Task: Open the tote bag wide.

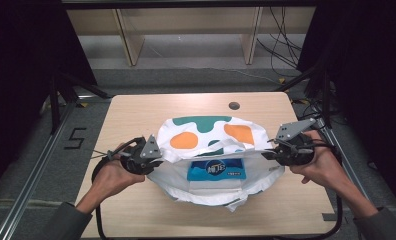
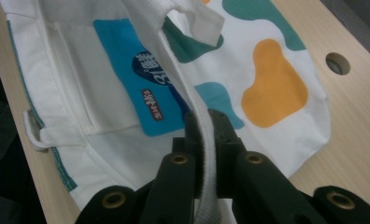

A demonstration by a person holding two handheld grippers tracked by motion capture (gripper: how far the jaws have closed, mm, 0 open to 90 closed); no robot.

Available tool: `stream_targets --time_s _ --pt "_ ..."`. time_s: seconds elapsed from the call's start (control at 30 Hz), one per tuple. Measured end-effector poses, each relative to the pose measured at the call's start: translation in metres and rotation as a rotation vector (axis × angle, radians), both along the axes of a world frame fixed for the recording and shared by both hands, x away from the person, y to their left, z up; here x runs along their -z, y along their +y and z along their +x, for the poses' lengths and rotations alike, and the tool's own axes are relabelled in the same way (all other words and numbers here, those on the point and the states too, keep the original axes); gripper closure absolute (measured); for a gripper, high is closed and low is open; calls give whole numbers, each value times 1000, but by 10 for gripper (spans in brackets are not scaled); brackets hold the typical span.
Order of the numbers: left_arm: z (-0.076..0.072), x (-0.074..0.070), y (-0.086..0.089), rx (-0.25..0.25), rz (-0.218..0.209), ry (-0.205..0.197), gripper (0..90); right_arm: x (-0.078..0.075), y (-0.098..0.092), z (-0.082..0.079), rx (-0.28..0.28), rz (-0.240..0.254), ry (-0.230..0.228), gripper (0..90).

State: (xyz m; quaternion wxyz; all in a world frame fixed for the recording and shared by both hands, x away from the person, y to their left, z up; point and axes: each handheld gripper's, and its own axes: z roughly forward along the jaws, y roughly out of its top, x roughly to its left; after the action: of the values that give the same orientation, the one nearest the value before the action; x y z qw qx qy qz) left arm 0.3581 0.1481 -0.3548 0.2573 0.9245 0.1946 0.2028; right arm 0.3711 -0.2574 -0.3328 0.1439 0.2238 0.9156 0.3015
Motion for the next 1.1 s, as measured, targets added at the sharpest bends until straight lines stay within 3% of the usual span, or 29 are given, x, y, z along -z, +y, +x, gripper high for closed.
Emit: stream_targets --time_s 0.23,0.27,0.3,0.5,0.6,0.63,0.7,0.83,0.87,0.9,0.93,1.0,1.1 --pt "9 -19 -1 8 21 29 867 -20 1 11 -24 -21 2 884" --pt "10 -20 -1 5 21 28 867 -21 2 10 9 -18 9 884" --pt "12 -21 -1 8 22 35 867 -23 3 10 8 -23 17 884" --pt "19 -31 0 18 49 40 867 -32 5 13 -1 -41 7 884" --pt "24 -34 -1 15 45 69 868 -38 5 16 5 -54 -15 884" --pt "25 -36 -2 15 56 70 867 -39 6 18 -7 -55 -35 884" --pt "26 -41 -3 15 75 71 867 -41 6 17 2 -66 -19 884" --pt "30 -51 -7 18 111 83 867 -48 7 18 11 -63 -35 884" --pt "30 -54 -8 21 125 81 868 -51 6 20 4 -65 -37 884" --pt "31 -54 -10 13 109 82 868 -52 6 20 2 -65 -47 884" --pt "33 -60 -12 20 130 86 868 -56 4 23 -13 -70 -53 884" --pt "34 -62 -13 16 137 79 867 -57 5 23 17 -62 -49 884" --pt "36 -66 -17 14 156 79 868 -63 4 25 9 -83 -30 884"
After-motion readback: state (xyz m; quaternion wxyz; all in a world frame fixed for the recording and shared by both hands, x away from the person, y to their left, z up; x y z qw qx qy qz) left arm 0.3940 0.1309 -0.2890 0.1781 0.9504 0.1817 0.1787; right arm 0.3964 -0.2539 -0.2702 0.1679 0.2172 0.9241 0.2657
